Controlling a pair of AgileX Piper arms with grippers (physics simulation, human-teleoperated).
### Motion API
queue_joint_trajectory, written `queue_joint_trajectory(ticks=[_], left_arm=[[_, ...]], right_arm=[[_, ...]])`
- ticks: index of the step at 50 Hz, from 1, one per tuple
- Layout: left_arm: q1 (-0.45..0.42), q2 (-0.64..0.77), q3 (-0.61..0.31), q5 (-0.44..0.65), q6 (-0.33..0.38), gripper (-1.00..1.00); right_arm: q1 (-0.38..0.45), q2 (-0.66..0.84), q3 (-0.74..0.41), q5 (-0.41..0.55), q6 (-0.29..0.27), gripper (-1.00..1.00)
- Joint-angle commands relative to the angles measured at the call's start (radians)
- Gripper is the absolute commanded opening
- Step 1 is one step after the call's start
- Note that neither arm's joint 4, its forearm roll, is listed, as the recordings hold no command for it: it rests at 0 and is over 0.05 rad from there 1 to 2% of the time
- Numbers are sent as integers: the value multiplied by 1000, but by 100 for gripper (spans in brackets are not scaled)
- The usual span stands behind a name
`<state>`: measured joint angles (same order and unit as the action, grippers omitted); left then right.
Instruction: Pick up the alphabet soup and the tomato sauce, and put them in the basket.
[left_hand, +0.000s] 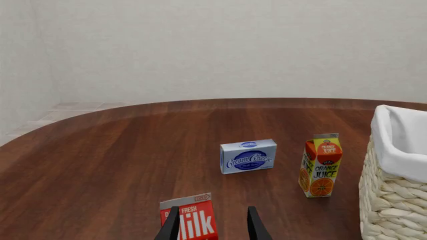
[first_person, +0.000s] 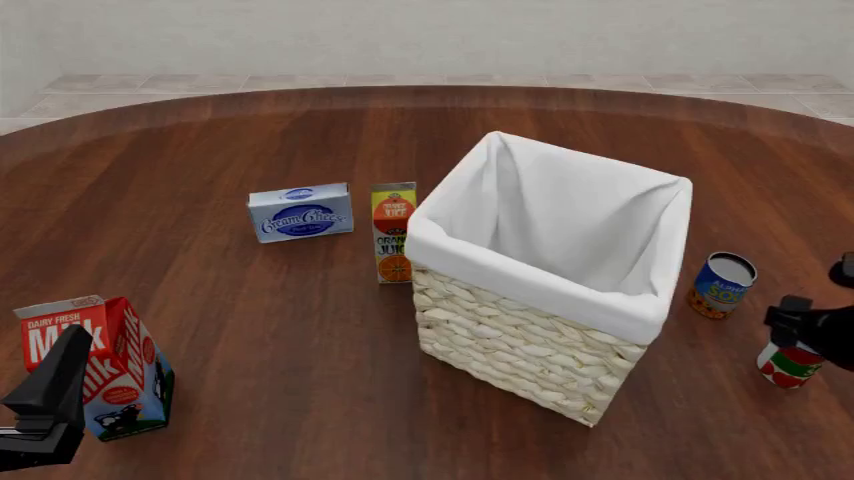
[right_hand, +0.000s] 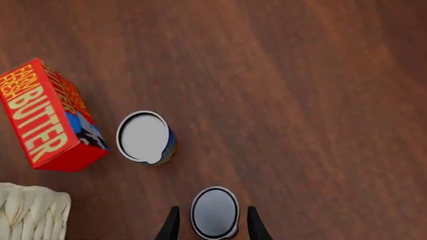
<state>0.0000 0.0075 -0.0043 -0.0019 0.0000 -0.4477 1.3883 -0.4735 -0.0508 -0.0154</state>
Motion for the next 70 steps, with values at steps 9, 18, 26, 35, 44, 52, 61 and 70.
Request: queue_joint_trajectory(ticks=[9,18,26,35,44,52,61,70], left_arm=[[0,0,0,0,0,100],[0,0,0,0,0,100],[0,0,0,0,0,100],[0,0,0,0,0,100],[0,0,0,0,0,100],[0,0,0,0,0,100],[0,0,0,0,0,100],[0,0,0,0,0,100]], right_arm=[[5,47,-7,-2,1,100],[-3,79,-18,-4,-4,100],[-21,100,-28,-2,-1,100],[-29,123,-43,9,-2,100],[-29,137,-44,4,-14,100],[-24,134,-32,-12,-37,-100],[-19,124,-34,-4,-29,-100],[-15,83,-39,24,-8,-100]])
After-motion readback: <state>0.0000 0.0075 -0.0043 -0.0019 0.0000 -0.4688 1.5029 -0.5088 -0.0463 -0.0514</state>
